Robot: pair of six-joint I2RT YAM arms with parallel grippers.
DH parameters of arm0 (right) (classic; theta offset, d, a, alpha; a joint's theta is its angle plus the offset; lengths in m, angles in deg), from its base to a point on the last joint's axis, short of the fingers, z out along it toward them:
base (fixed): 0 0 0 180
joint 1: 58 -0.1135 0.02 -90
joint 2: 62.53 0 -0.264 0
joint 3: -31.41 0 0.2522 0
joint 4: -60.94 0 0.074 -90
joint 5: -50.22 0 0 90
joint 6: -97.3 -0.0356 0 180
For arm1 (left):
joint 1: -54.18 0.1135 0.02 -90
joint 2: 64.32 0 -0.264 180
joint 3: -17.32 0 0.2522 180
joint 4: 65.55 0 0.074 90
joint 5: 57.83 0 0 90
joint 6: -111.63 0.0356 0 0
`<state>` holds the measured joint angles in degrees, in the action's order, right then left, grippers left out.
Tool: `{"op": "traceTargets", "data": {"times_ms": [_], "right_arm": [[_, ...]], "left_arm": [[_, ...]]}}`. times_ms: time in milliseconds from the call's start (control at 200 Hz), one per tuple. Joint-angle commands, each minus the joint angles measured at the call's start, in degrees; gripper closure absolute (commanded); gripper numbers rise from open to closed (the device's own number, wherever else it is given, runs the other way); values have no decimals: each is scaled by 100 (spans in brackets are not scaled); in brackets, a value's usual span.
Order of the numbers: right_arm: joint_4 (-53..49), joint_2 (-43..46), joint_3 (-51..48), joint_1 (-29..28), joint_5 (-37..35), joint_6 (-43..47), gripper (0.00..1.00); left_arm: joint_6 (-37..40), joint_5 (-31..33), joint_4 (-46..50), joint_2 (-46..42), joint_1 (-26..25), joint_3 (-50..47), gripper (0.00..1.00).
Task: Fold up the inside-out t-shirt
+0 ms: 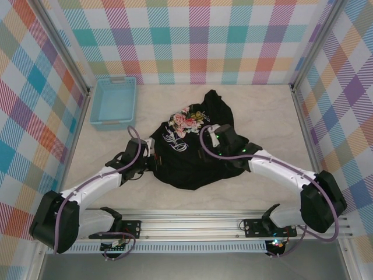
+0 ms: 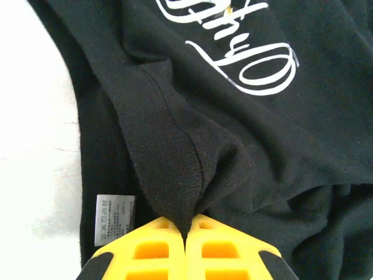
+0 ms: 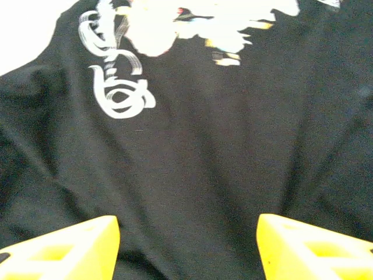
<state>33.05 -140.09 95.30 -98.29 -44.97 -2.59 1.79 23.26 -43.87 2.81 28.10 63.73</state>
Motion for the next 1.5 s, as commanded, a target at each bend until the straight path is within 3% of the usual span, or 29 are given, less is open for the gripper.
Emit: {"op": "traceTargets", "data": {"times_ms": [0, 140, 475, 560, 660, 870, 965, 1035, 1105, 1220, 1350, 1495], "right_arm": [[-75, -476, 273, -226, -83, 1195, 25], [-397, -1106, 606, -531, -598, 1846, 22], [-189, -1960, 865, -594, -455, 2124, 23], [-132, -2237, 1051, -593, -739, 2122, 31], [-93, -2327, 1198, -544, -894, 2000, 55], [-180, -1680, 1089, -37, 552, 1196, 100], [-159, -1204, 946, 351, 1891, 716, 100], [79, -889, 801, 707, 3082, 208, 100], [205, -732, 769, 910, 3810, -236, 100], [360, -629, 782, 1094, 4403, -821, 100], [746, -700, 752, 1327, 4828, -1528, 100], [578, -929, 882, 1418, 4752, -1697, 100]], "left_arm": [[224, -37, 146, -39, -50, 338, 100], [217, 86, 370, -243, -54, 485, 100], [30, 310, 669, -1179, -42, 559, 100], [33, 376, 751, -1334, -39, 541, 100], [41, 470, 751, -1387, -36, 477, 100], [-111, 905, 902, -1163, -35, 271, 100], [-218, 1256, 971, -892, -29, 354, 100], [-169, 1356, 1089, -560, -32, 543, 83], [-68, 1275, 1156, -339, -53, 746, 65], [106, 836, 627, -650, -239, 654, 52], [226, 6, -470, -1191, -695, 205, 49], [451, -828, -1318, -720, -1356, 139, 63]]}}
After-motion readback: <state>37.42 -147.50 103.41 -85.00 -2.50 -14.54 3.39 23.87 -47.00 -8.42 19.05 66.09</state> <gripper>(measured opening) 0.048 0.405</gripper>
